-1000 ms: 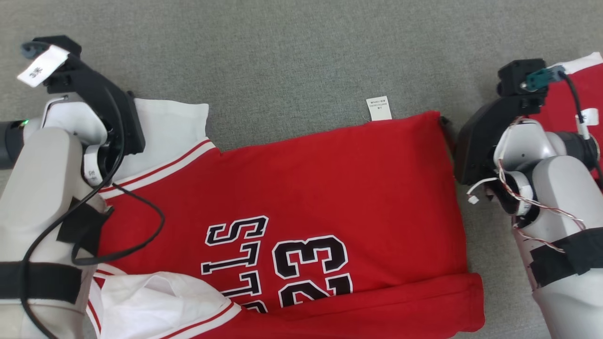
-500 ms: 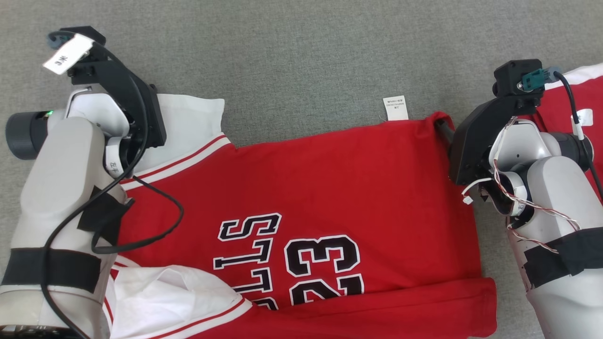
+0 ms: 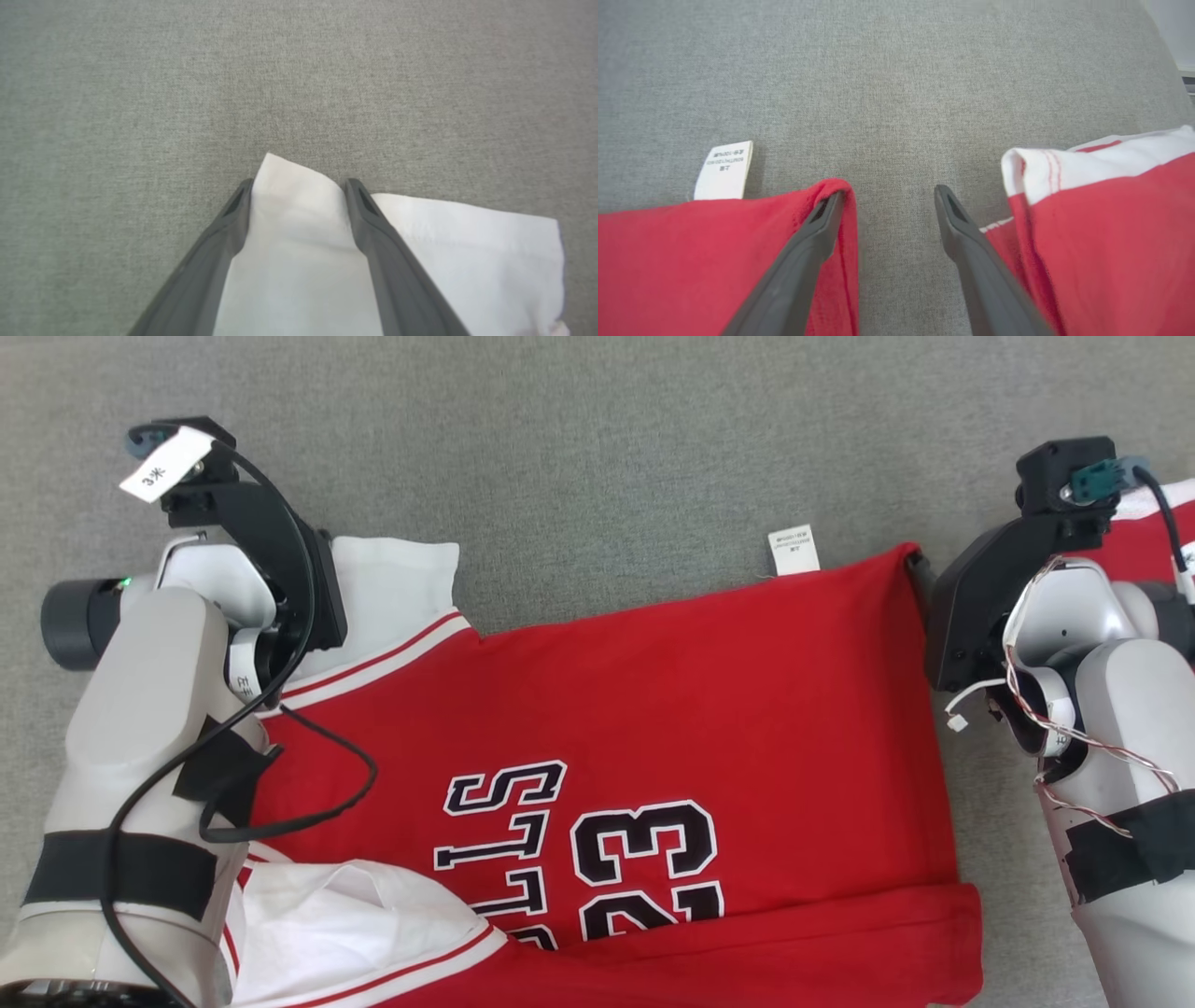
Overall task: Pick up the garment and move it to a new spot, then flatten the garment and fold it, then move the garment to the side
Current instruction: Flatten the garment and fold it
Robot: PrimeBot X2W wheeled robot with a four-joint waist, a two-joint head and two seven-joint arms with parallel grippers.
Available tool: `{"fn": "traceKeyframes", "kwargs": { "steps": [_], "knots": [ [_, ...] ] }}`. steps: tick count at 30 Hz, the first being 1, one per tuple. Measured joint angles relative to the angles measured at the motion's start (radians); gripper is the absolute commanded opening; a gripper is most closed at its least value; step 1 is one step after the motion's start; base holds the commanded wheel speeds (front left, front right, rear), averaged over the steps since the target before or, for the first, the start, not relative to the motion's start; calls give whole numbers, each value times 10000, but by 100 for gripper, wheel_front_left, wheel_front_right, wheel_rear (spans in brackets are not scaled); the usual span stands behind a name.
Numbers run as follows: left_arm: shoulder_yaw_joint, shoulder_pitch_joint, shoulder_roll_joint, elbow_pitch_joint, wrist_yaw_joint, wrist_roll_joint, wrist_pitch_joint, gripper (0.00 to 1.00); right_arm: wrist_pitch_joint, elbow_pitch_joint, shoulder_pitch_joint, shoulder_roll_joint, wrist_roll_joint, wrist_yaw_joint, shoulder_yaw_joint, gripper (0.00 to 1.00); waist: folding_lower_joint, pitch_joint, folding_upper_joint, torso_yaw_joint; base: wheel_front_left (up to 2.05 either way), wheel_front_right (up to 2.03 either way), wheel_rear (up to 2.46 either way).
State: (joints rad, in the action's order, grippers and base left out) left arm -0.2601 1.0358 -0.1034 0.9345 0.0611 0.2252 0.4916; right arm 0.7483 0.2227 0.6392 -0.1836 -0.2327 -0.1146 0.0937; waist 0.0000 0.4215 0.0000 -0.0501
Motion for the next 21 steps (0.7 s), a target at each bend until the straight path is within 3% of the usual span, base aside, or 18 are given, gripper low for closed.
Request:
{"fn": "traceKeyframes", "kwargs": {
  "steps": [12, 21],
  "knots": [
    [-44, -38, 102, 508, -100, 46, -174, 100, 479, -719, -563, -111, 44, -42, -188, 100, -1, -388, 0, -130, 0, 0, 0],
    [-111, -8, 226, 537, -180, 46, -349, 100, 566, -813, -534, 311, -75, -42, -29, 100, 0, -224, 0, 62, 0, 0, 0]
  ]
}}
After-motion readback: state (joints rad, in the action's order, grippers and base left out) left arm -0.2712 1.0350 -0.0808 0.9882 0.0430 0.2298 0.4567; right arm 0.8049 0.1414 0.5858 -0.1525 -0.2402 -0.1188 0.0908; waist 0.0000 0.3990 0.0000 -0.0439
